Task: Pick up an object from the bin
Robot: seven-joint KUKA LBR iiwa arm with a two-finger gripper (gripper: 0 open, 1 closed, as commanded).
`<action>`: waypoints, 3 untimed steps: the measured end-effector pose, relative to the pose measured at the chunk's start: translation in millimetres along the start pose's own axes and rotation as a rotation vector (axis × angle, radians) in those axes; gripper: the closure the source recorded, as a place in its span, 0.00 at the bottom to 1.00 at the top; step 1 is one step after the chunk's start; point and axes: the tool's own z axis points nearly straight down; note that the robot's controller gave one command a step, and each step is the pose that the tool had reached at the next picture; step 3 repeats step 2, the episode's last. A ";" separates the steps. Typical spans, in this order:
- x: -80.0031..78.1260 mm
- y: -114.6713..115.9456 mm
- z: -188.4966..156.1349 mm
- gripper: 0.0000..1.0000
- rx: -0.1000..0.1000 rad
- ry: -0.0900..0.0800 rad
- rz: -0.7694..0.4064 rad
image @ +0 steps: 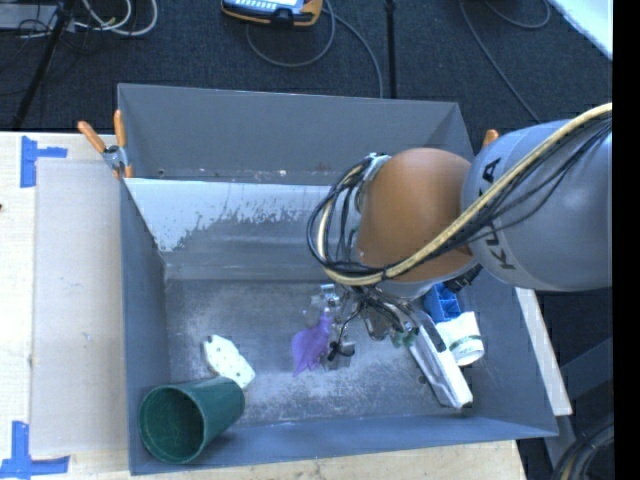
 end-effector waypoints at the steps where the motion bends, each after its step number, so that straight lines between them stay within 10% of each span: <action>1: -9.5 0.6 -32.4 1.00 0.000 -0.003 -0.019; 3: -6.8 8.5 -71.8 1.00 -0.001 0.009 -0.033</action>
Offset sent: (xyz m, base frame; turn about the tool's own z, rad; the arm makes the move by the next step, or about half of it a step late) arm 0.0065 0.0157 0.1056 -0.0489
